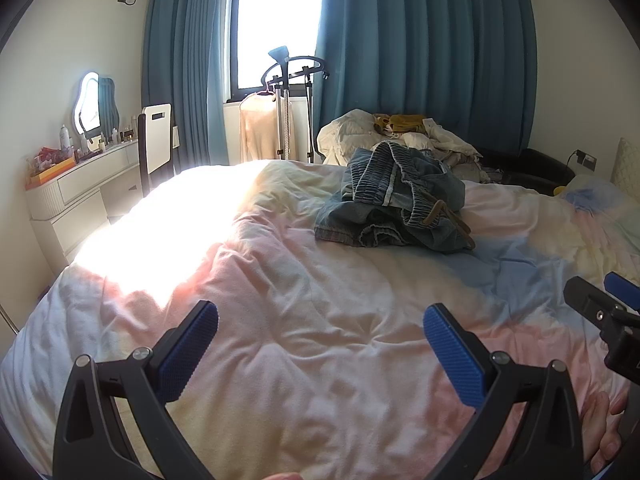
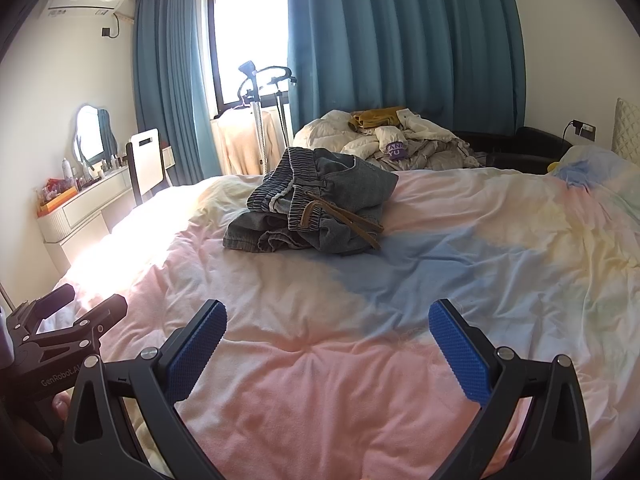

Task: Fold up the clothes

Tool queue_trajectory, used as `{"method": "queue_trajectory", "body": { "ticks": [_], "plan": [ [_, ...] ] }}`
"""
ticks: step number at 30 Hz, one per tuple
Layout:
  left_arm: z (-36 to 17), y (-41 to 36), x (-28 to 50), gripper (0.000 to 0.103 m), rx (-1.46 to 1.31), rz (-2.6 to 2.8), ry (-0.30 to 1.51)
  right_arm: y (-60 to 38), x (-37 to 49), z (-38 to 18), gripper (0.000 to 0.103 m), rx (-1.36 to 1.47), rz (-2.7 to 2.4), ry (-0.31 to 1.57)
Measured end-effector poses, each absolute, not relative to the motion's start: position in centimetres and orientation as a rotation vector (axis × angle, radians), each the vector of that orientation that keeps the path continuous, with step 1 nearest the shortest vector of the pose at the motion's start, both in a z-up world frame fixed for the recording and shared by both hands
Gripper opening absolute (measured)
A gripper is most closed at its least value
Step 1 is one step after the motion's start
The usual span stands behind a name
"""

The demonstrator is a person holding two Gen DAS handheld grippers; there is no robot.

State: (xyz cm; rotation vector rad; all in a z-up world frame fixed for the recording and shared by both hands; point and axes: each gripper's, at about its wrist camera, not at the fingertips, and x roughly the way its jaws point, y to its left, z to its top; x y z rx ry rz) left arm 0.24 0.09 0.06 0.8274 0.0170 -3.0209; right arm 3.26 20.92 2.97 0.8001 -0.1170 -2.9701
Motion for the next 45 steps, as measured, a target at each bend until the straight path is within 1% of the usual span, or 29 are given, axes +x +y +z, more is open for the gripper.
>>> {"method": "queue_trajectory", "body": {
  "ticks": [6,10,13,18,23,28,31,34,38,40,43,45],
  "plan": [
    [0.2,0.0,-0.2,0.103,0.832,-3.017,0.036,21.1,3.1,3.5,0.103,0.787,-2.977,-0.139],
    [1.0,0.5,-1.6,0.103,0.837,-3.049,0.073,21.5,2.0,4.9,0.103,0.745,-2.982,-0.205],
    [1.8,1.3,-3.1,0.103,0.836,-3.077,0.065,21.5,0.4,6.2,0.103,0.711,-2.994,-0.194],
    [2.3,2.0,-8.1,0.103,0.922,-3.126,0.182,22.5,-3.1,6.9,0.103,0.696,-3.013,-0.208],
    [2.1,3.1,-14.0,0.103,0.956,-3.173,0.202,24.9,-5.6,4.9,0.103,0.745,-2.977,-0.365],
    [0.8,3.6,-20.2,0.103,0.978,-3.195,0.201,25.6,-8.1,1.8,0.103,0.847,-2.930,-0.415],
    [-0.4,3.8,-23.8,0.103,1.007,-3.206,0.238,25.2,-9.2,0.0,0.103,0.891,-2.861,-0.458],
    [-1.6,3.8,-26.9,0.103,1.027,-3.208,0.289,24.5,-10.2,-1.1,0.103,0.917,-2.846,-0.425],
    [-2.7,3.9,-30.1,0.094,1.059,-3.208,0.351,25.2,-10.8,-1.6,0.103,0.876,-2.821,-0.517],
    [-3.2,4.0,-31.2,0.087,1.083,-3.201,0.358,25.8,-11.1,-1.8,0.103,0.880,-2.826,-0.560],
    [-3.7,4.2,-32.5,0.086,1.141,-3.195,0.394,26.7,-11.4,-2.0,0.103,0.874,-2.800,-0.647],
    [-4.3,4.3,-33.6,0.083,1.200,-3.180,0.430,27.1,-11.4,-2.0,0.103,0.867,-2.790,-0.676]
  ]
}}
